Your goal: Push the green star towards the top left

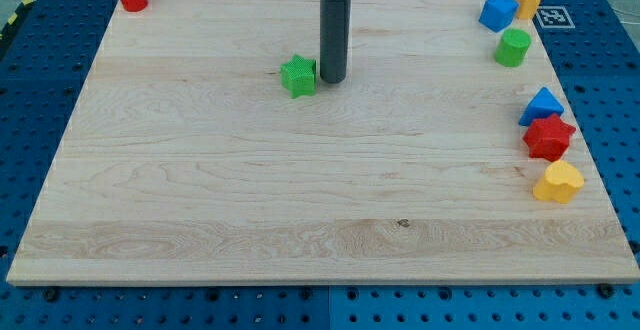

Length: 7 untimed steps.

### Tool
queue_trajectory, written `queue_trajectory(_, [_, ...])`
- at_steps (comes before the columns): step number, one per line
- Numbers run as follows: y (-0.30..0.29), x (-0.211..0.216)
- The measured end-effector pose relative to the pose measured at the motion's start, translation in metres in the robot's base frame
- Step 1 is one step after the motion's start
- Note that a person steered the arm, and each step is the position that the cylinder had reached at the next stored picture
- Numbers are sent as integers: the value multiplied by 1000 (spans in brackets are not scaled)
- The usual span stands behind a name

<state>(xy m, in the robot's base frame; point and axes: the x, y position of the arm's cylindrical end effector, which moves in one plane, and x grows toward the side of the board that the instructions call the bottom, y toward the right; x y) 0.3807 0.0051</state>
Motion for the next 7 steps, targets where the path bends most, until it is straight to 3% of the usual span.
queue_trajectory(3, [-39,74])
queue_trajectory(4, [-42,80])
queue_trajectory(7, [-42,-4])
